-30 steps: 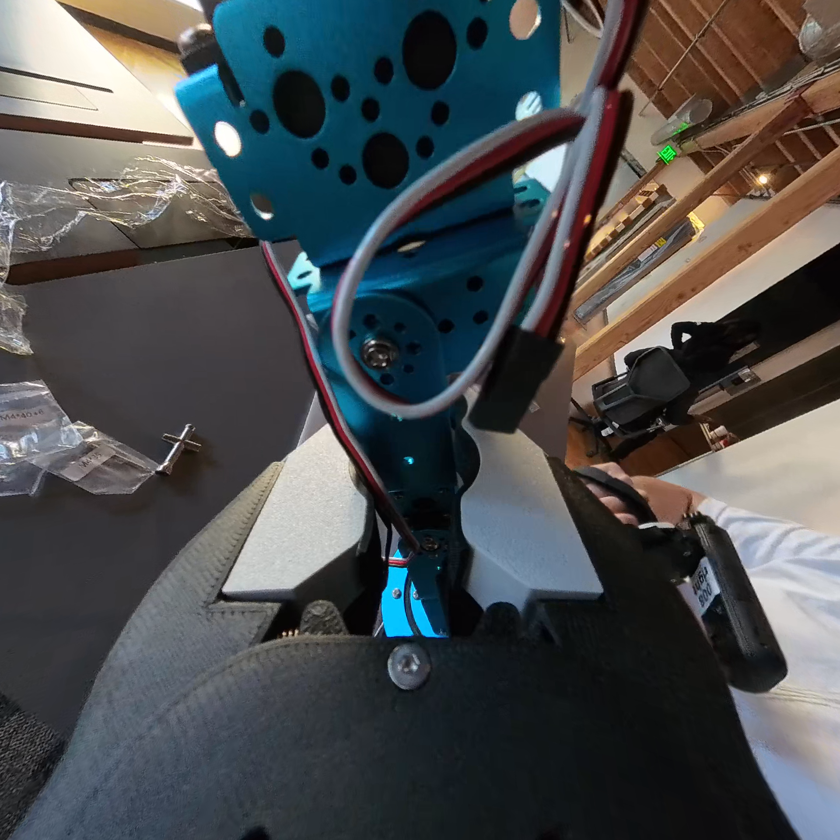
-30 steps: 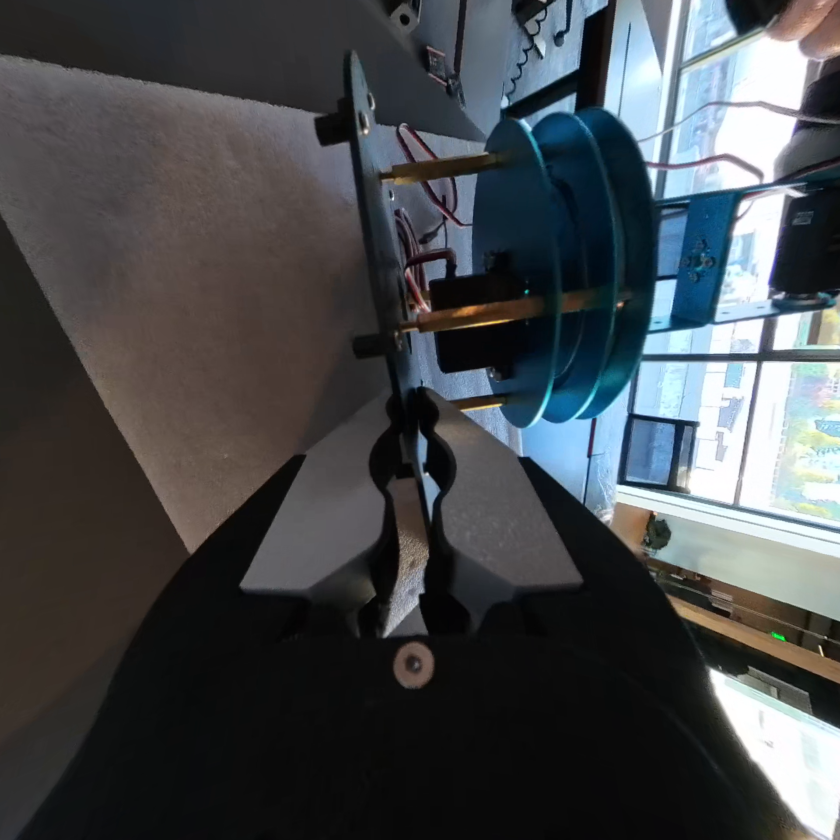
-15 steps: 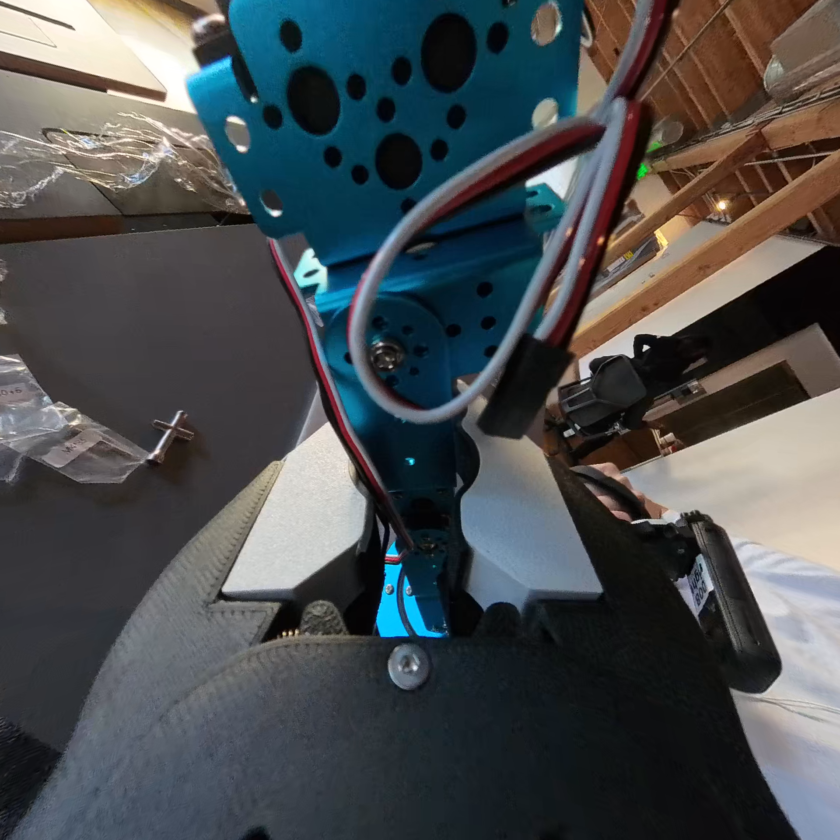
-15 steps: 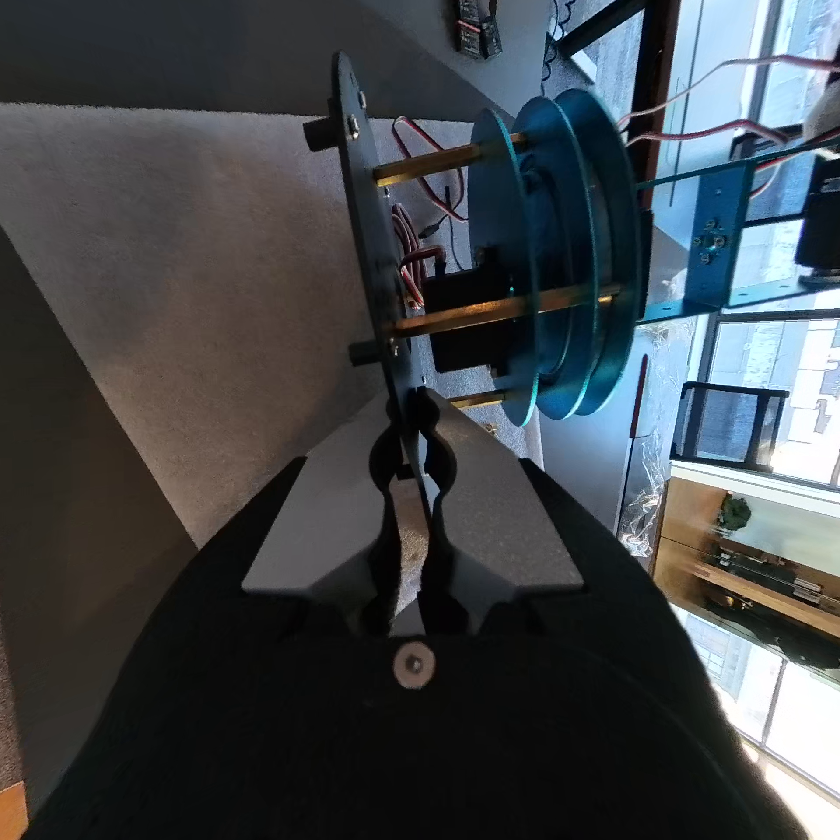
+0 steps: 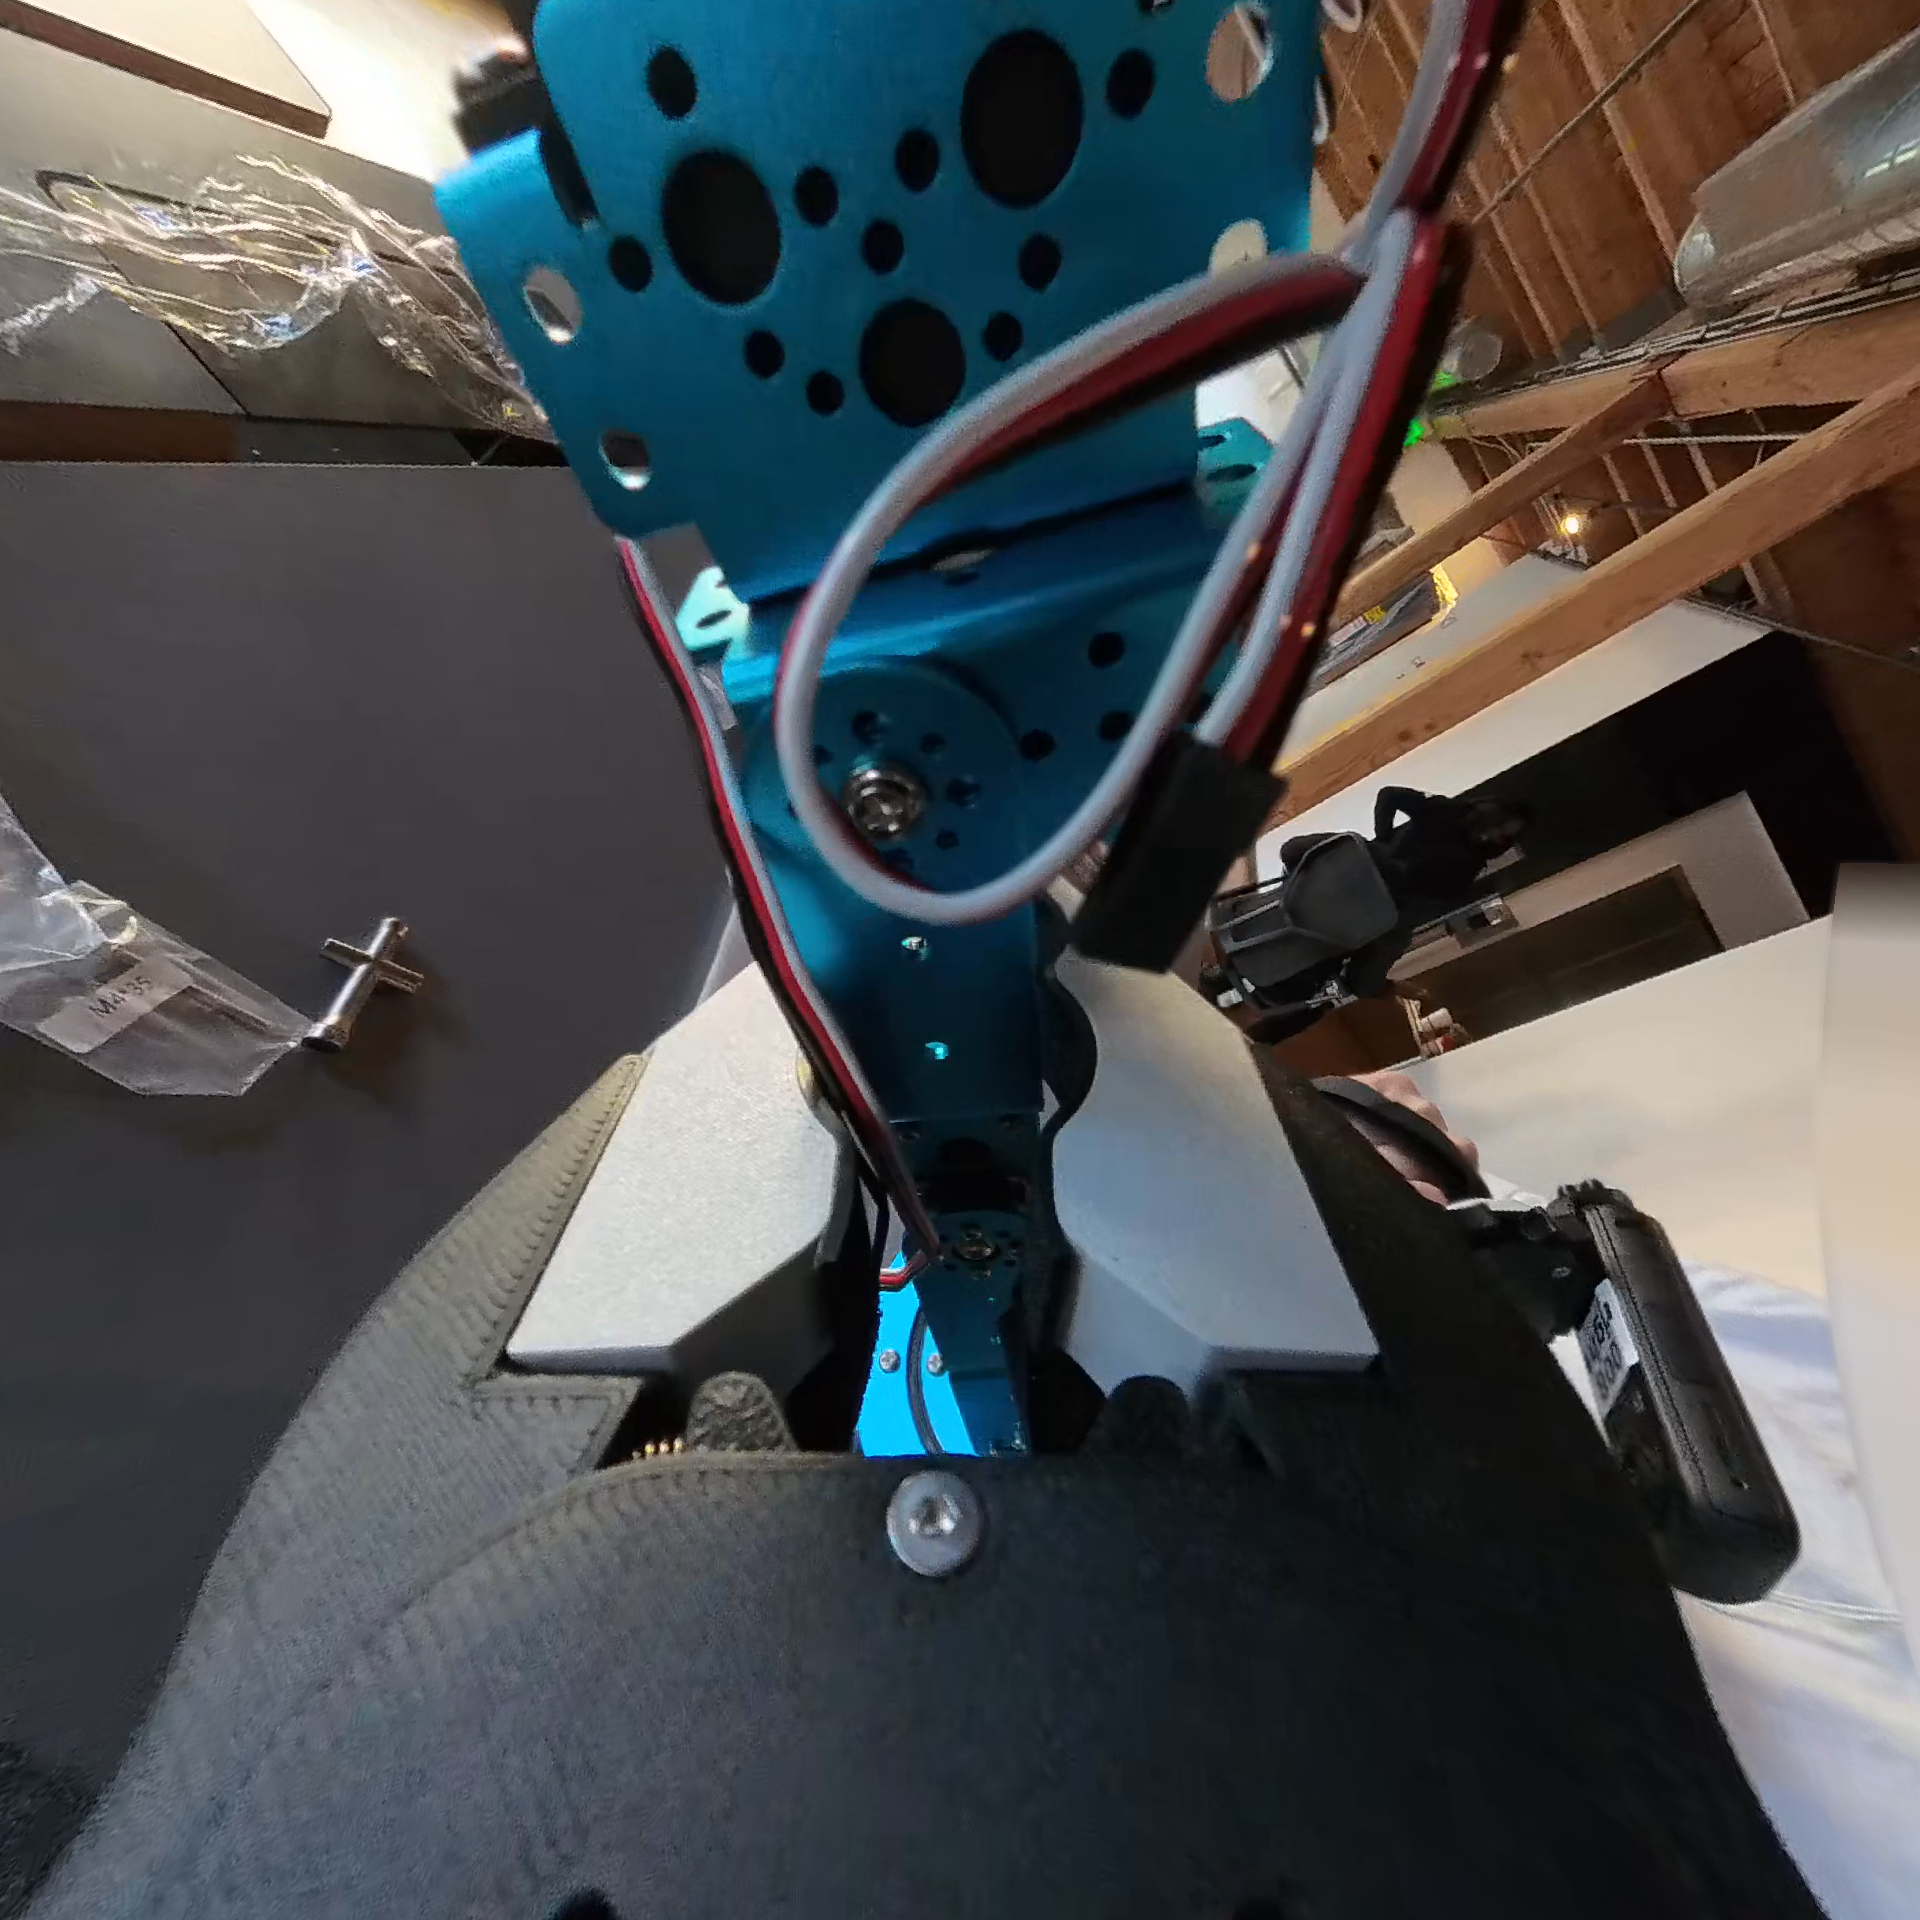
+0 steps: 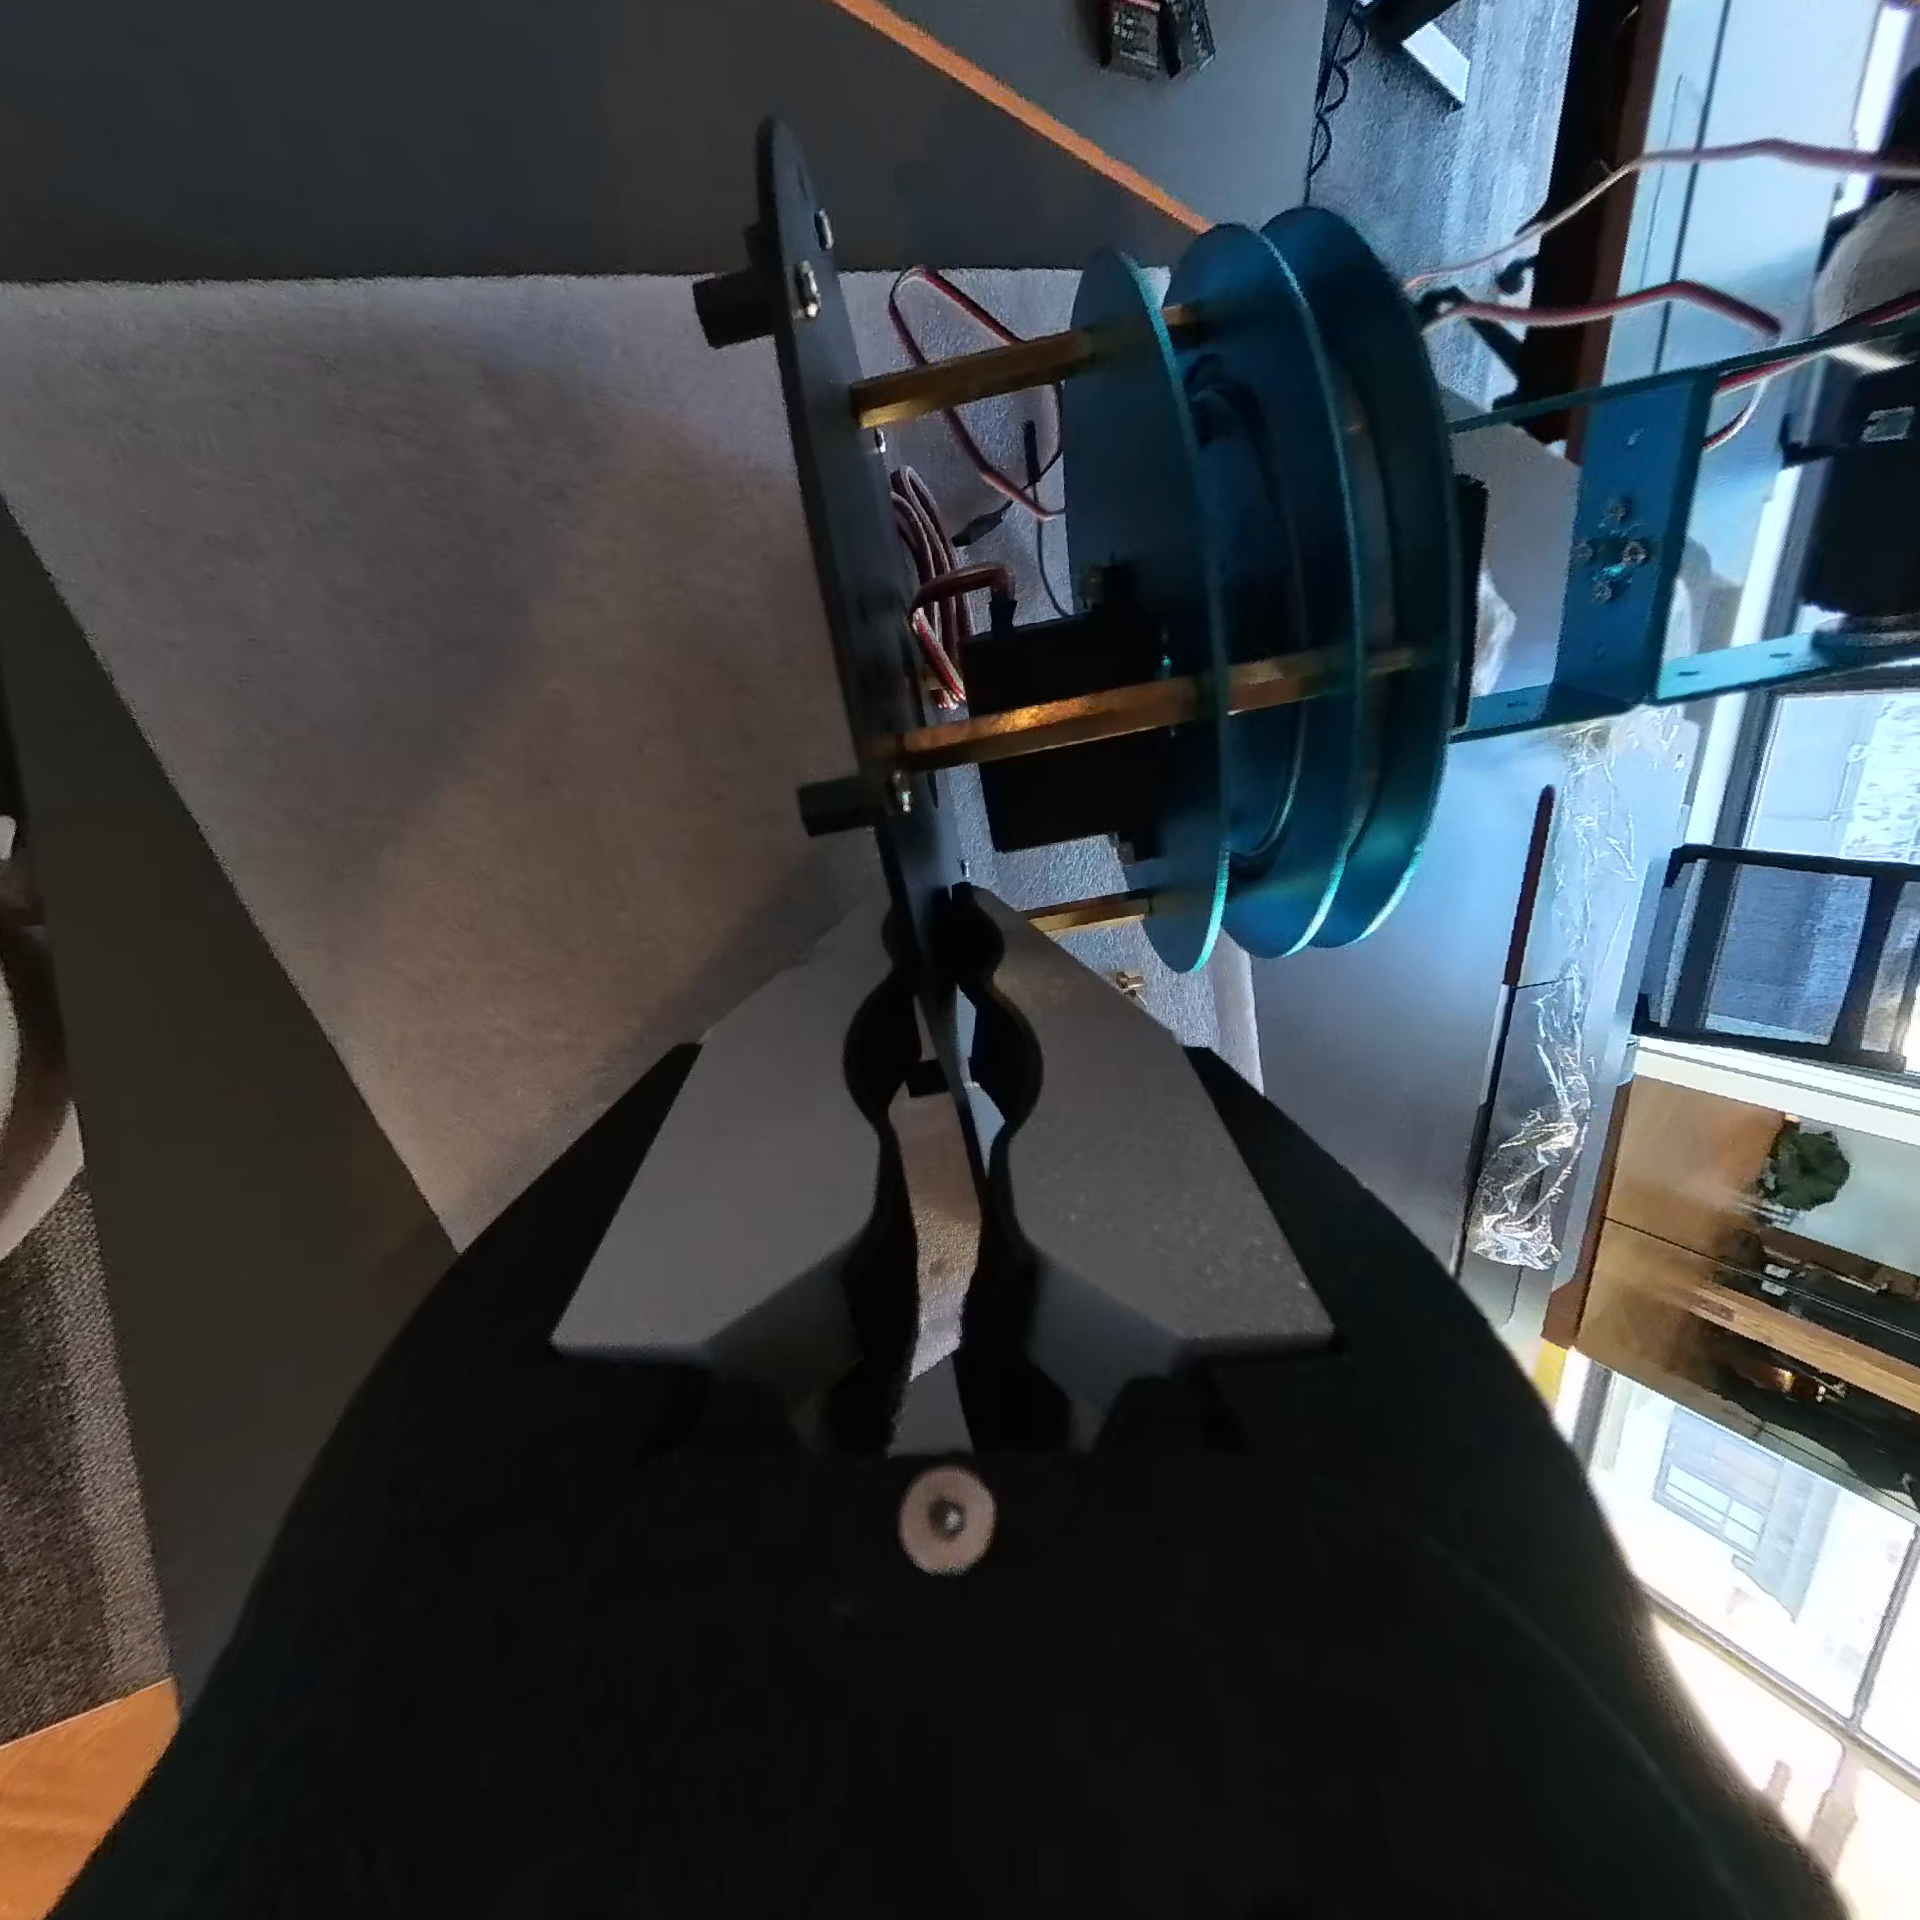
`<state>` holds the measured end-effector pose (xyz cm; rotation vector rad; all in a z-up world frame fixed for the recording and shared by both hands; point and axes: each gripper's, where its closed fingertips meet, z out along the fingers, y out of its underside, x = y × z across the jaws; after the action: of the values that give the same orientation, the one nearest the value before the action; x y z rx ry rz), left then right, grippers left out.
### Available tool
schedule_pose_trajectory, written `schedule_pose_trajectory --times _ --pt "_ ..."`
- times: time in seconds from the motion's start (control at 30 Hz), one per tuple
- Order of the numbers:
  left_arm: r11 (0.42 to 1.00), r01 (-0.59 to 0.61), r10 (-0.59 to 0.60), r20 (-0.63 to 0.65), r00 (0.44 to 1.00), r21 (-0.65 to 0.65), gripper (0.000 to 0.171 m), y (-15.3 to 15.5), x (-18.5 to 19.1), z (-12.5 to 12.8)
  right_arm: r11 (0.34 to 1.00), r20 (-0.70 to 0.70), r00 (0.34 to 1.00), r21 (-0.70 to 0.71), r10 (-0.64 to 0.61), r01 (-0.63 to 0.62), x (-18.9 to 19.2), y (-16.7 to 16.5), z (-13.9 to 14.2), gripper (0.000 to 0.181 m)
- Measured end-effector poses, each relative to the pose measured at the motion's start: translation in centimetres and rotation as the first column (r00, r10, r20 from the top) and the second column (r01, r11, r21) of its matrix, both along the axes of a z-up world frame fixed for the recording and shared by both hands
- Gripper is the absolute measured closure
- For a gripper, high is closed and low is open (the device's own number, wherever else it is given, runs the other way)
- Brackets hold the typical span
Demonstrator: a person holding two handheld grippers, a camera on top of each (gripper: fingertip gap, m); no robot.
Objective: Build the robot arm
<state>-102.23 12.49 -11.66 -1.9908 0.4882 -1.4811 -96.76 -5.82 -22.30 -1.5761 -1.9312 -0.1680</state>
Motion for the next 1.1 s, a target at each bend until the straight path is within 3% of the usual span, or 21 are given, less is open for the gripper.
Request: schedule_pose_trajectory --times 0.5,0.9,1.1 --pt "0.999 0.002 0.000 0.022 1.000 -0.053 0.146 0.3 -0.1 -1.0 0.999 -0.002 1.000 -0.029 -0.020 0.020 0.3 -0.4 0.0 0.180" --pt "1.000 0.009 -0.009 0.004 1.000 0.006 0.146 -0.5 0.9 -0.2 0.999 -0.027 0.999 -0.001 -0.039 0.039 0.4 -1.0 -0.5 0.180" --pt "0.997 0.036 -0.036 0.003 0.999 -0.068 0.146 0.8 1.3 -1.3 0.998 0.004 1.000 -0.058 -0.027 0.027 0.2 -0.4 -0.1 0.181"
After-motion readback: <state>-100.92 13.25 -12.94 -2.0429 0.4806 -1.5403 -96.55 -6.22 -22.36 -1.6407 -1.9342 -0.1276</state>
